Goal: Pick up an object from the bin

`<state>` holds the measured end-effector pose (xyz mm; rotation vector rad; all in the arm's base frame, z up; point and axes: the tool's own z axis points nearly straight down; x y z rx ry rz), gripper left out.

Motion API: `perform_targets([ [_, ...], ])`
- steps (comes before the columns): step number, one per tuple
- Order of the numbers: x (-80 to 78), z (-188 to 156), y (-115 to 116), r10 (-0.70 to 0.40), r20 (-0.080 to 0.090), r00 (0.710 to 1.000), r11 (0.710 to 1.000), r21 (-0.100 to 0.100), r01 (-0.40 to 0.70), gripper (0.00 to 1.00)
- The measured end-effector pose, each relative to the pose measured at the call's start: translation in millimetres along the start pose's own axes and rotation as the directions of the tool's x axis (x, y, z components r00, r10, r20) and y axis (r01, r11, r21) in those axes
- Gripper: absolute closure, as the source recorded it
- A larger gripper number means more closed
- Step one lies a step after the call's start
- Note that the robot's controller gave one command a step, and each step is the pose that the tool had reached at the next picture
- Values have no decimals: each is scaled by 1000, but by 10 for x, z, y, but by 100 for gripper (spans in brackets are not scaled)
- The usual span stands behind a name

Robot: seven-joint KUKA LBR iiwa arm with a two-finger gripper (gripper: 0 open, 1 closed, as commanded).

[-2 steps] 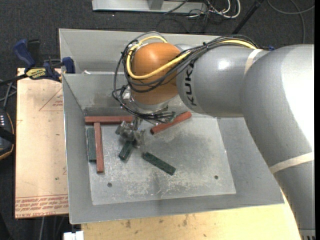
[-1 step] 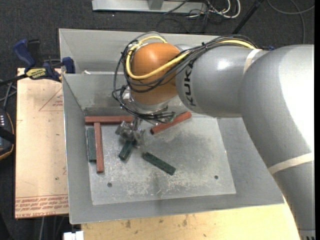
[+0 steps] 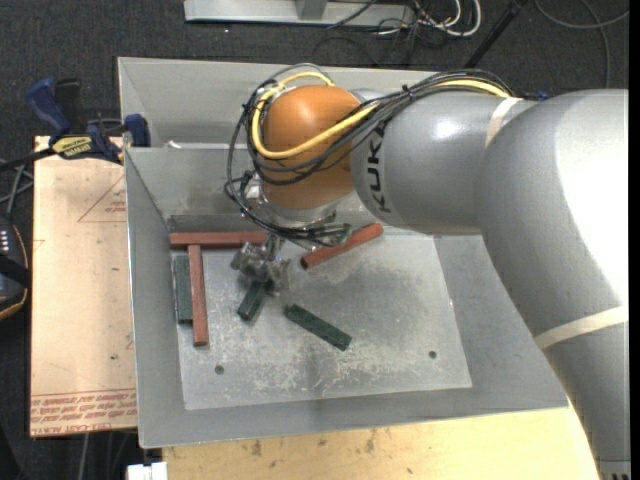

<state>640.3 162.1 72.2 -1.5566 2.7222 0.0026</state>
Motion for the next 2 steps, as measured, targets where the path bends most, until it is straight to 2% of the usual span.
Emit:
perform_targets([
  [1, 0, 0, 0, 0, 0, 1000, 1000, 0, 0, 100],
  [2, -53, -1530, 118, 24, 1, 1000, 1000, 2, -24, 100],
])
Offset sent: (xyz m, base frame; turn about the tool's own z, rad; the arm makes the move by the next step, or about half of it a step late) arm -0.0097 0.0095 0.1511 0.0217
